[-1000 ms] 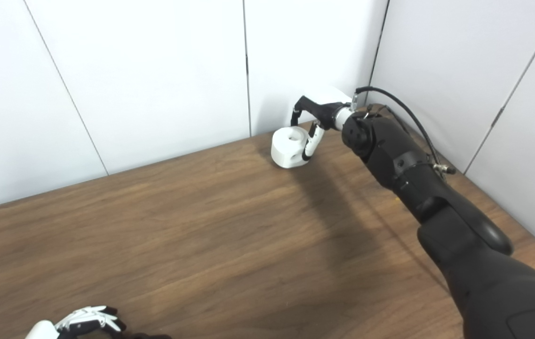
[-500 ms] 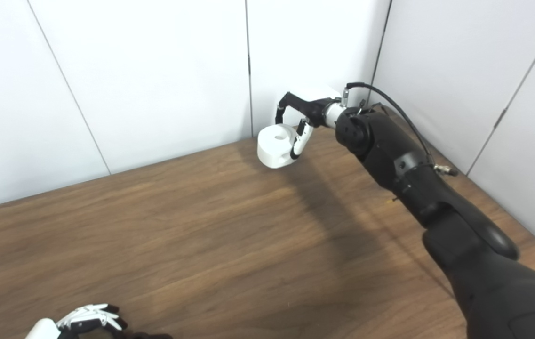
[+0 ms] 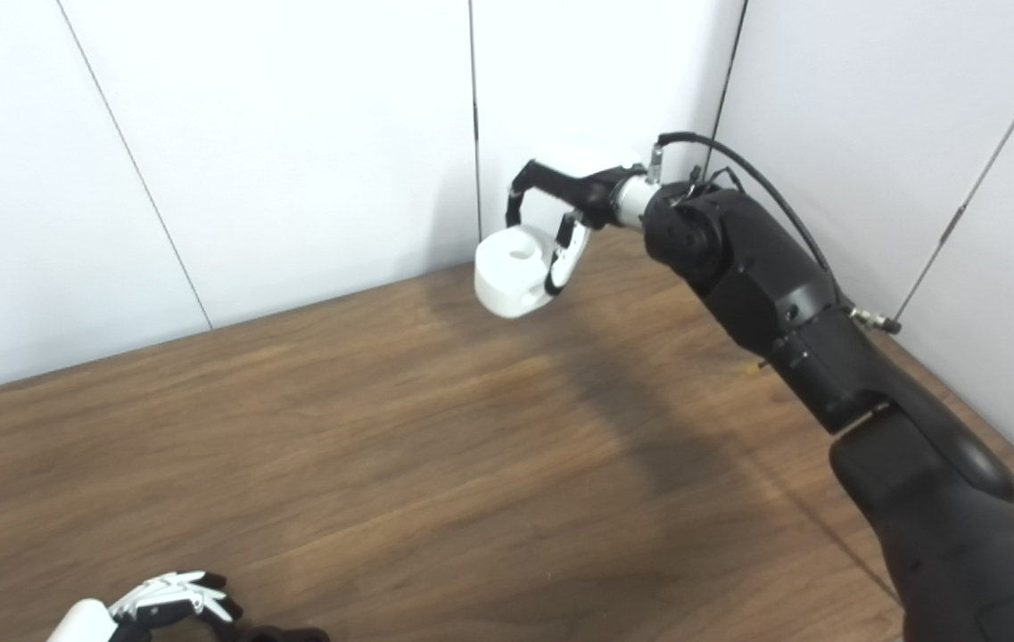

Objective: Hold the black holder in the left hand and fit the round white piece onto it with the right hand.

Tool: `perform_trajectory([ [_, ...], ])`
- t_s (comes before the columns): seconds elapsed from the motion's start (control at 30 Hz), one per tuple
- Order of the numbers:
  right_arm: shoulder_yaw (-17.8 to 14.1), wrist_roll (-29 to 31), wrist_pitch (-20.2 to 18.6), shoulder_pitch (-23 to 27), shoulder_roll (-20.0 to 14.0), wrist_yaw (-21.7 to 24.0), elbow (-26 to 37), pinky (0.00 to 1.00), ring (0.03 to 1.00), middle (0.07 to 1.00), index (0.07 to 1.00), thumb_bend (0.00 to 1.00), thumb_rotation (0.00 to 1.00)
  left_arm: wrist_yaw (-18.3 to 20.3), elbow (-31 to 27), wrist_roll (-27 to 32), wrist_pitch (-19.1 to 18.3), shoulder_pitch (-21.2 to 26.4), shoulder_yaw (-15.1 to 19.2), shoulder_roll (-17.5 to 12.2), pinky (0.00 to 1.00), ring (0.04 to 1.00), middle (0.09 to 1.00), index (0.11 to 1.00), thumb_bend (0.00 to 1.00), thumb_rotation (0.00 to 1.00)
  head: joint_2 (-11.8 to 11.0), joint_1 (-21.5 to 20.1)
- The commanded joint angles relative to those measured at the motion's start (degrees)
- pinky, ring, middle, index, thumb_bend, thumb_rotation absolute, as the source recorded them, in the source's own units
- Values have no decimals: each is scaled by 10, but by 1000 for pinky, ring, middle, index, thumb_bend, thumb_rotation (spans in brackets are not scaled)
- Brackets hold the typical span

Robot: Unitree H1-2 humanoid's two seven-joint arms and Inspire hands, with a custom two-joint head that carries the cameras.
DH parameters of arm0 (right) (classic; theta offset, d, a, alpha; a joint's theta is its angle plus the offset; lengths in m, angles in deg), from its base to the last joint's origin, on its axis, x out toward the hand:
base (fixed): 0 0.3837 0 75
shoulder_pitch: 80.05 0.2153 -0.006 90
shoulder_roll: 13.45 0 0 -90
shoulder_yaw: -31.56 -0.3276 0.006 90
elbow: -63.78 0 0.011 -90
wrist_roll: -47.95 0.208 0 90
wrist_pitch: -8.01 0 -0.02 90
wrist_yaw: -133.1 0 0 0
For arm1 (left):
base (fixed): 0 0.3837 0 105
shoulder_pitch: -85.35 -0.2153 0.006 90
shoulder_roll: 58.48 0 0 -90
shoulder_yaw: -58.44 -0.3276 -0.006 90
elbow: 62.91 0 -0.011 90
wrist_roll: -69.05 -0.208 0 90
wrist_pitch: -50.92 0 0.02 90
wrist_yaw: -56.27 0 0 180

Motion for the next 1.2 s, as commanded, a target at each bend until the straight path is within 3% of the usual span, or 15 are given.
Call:
perform_trajectory([
  [0.0, -12, 0, 7, 17, -14, -4, 25, 808, 890, 753, 484, 525, 139, 2, 11, -8, -6, 1, 0, -4, 817, 788, 651, 482, 519, 41, 1, 1],
  [0.23, -16, 1, 12, -2, -8, 10, 63, 993, 945, 777, 483, 525, 142, 1, 15, -10, -6, 3, -1, -1, 827, 791, 654, 482, 519, 41, 4, 11],
  [0.57, -24, 20, 10, -20, -10, 45, 117, 1000, 1000, 844, 484, 523, 146, -5, 20, -22, -4, 7, -4, 5, 826, 792, 655, 482, 520, 43, 9, 26],
  [0.9, -43, 46, -7, -44, -13, 98, 213, 1000, 1000, 865, 484, 524, 142, -3, 18, -30, -17, 7, -10, 10, 842, 804, 662, 482, 520, 43, 22, 58],
  [1.17, -51, 68, -15, -65, -11, 132, 302, 1000, 1000, 878, 484, 524, 142, -16, 29, -32, -4, 10, -14, 17, 854, 805, 661, 482, 520, 43, 33, 92],
])
